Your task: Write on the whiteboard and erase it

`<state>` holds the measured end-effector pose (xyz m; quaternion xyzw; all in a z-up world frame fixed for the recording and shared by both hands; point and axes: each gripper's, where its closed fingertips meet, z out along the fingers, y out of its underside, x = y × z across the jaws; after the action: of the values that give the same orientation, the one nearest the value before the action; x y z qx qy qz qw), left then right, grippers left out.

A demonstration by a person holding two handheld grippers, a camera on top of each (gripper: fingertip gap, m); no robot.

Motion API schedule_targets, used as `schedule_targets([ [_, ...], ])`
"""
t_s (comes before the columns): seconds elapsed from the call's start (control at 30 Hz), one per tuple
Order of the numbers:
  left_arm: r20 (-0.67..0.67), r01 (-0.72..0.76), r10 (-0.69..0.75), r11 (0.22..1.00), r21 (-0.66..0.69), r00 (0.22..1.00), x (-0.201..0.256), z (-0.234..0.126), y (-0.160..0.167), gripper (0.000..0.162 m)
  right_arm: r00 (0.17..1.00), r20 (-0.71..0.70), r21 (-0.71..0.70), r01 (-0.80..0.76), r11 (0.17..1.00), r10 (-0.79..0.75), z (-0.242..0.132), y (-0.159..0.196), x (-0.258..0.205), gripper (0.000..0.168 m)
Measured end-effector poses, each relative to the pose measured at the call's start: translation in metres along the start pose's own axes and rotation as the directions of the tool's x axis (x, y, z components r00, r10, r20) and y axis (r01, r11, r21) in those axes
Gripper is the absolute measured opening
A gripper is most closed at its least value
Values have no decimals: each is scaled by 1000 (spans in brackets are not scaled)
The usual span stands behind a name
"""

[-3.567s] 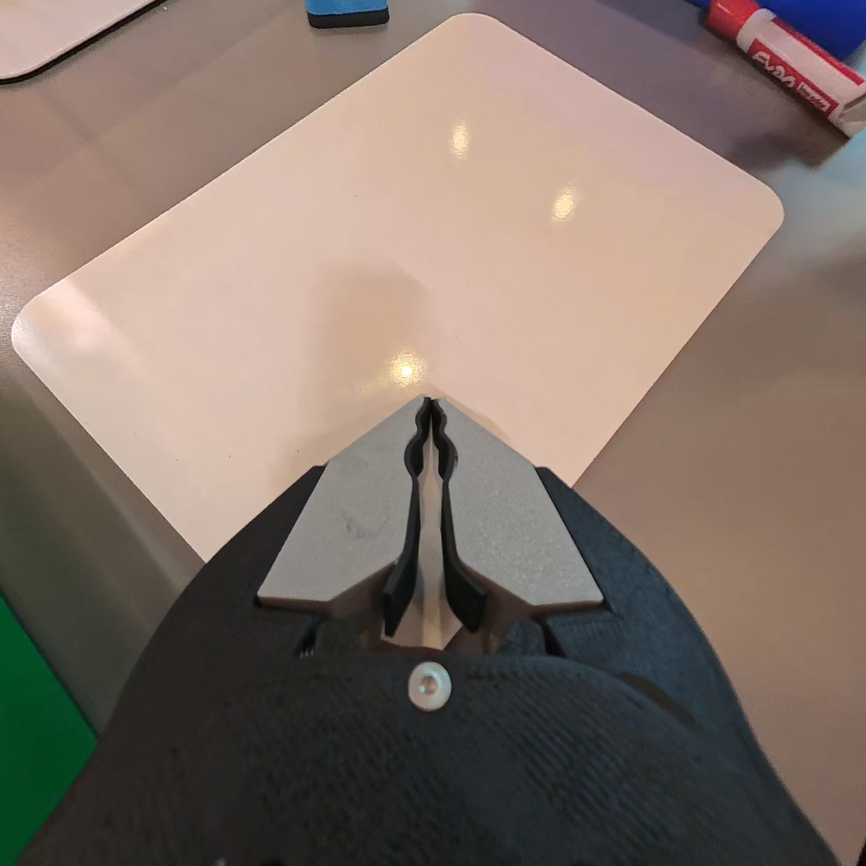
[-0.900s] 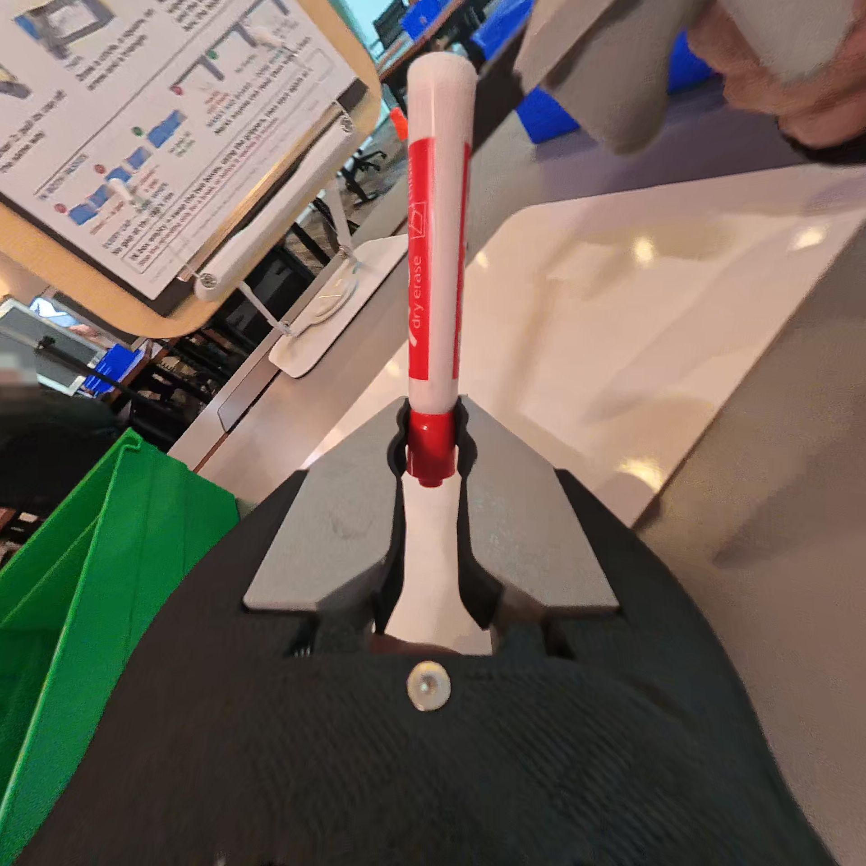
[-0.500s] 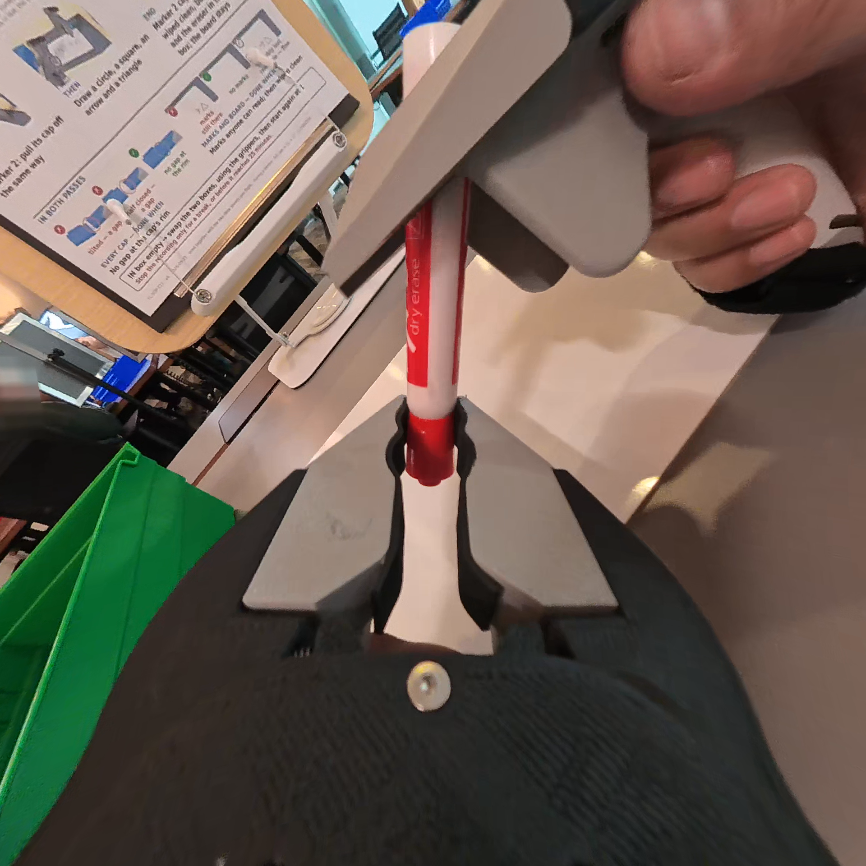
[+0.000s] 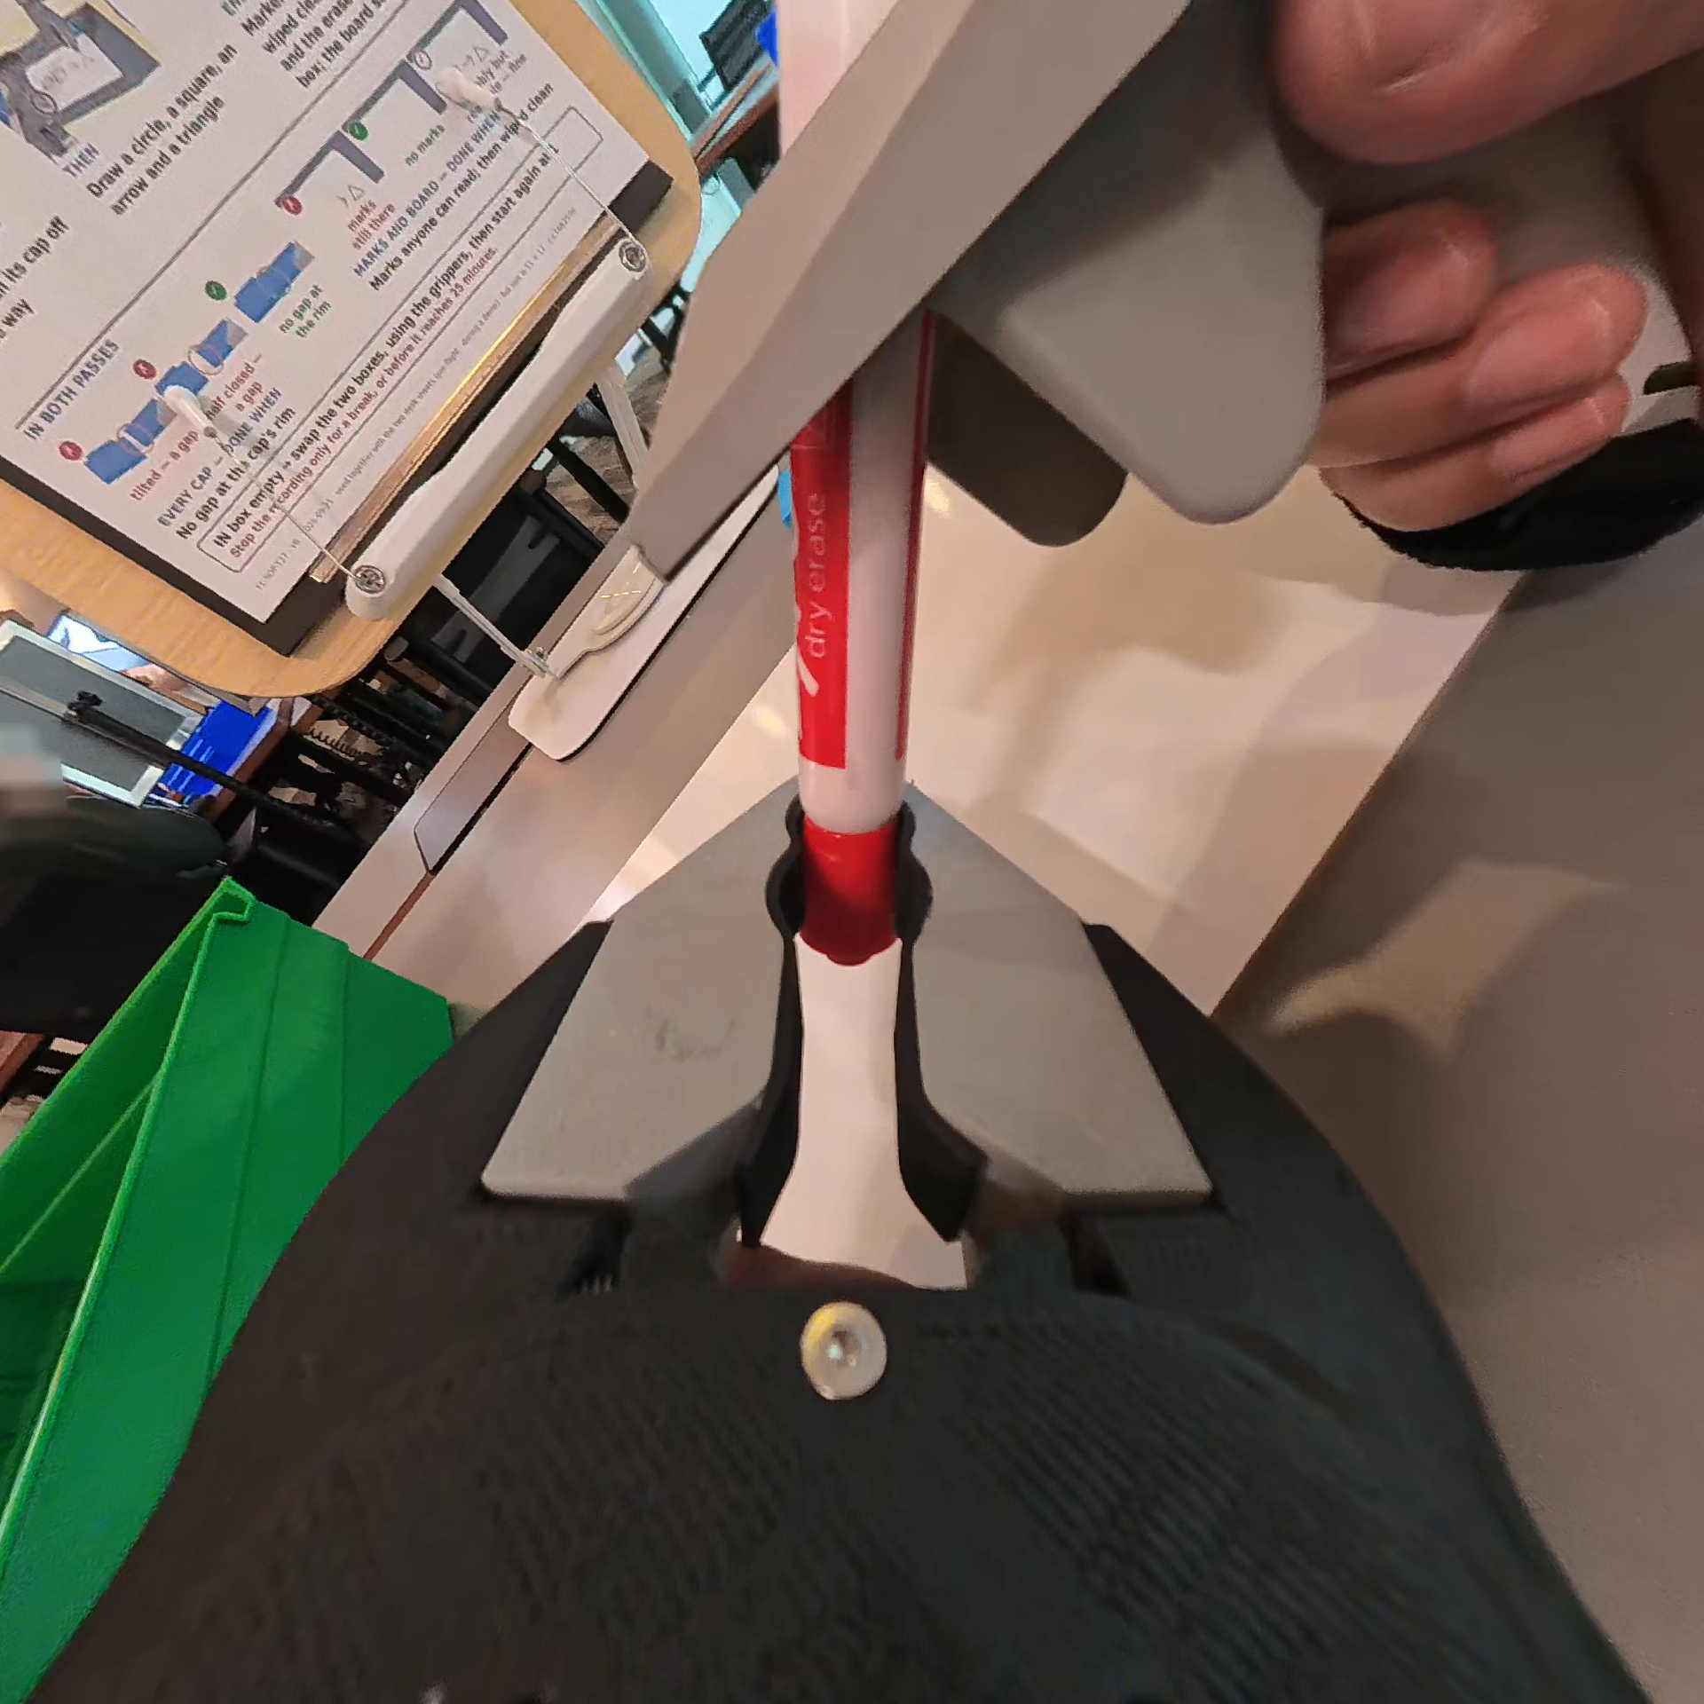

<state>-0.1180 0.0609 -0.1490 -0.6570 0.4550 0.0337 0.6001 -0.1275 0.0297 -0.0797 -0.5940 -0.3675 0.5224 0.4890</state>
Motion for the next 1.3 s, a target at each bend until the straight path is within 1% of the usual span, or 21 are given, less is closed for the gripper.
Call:
schedule_targets([
  [0.13,-8,13,-12,1000,5,1000,1,-1,-1,12,999,40,11,-34,999,34,0,-1,-2,18],
  [0.27,12,23,-23,999,24,1000,-2,-2,-5,12,984,112,17,-142,990,139,1,-1,-6,25],
  [0.33,31,12,-13,1000,12,999,-4,-2,-2,12,987,85,12,-140,990,139,1,0,-1,24],
  [0.43,70,-38,39,999,-6,997,-7,-1,0,12,996,10,-36,-92,995,93,3,8,7,20],
  [0.5,60,-57,57,998,1,997,-3,-1,-2,12,994,-7,-98,-109,989,109,6,20,10,21],
  [0.57,35,-70,70,998,3,997,2,-1,-2,12,991,-29,-176,-133,975,130,9,36,15,16],
  [0.67,19,-89,89,996,5,996,5,-1,0,12,987,-18,-189,-158,969,157,8,39,15,15],
  [0.87,-9,-99,99,995,-13,995,10,0,3,12,996,-37,-235,-84,968,78,7,43,13,15],
  [1.0,-40,-75,75,997,3,996,12,-3,1,12,997,-19,-218,-72,973,69,7,42,11,16],
  [1.1,-17,-115,115,993,2,993,12,-2,2,12,996,-9,-203,-86,975,87,3,38,12,16],
  [1.23,34,-166,166,986,10,986,7,-3,-1,12,1000,-5,-205,-3,979,2,2,37,8,16],
  [1.3,51,-191,190,981,20,980,6,-4,-3,12,1000,3,-199,5,980,-4,3,36,7,18],
])
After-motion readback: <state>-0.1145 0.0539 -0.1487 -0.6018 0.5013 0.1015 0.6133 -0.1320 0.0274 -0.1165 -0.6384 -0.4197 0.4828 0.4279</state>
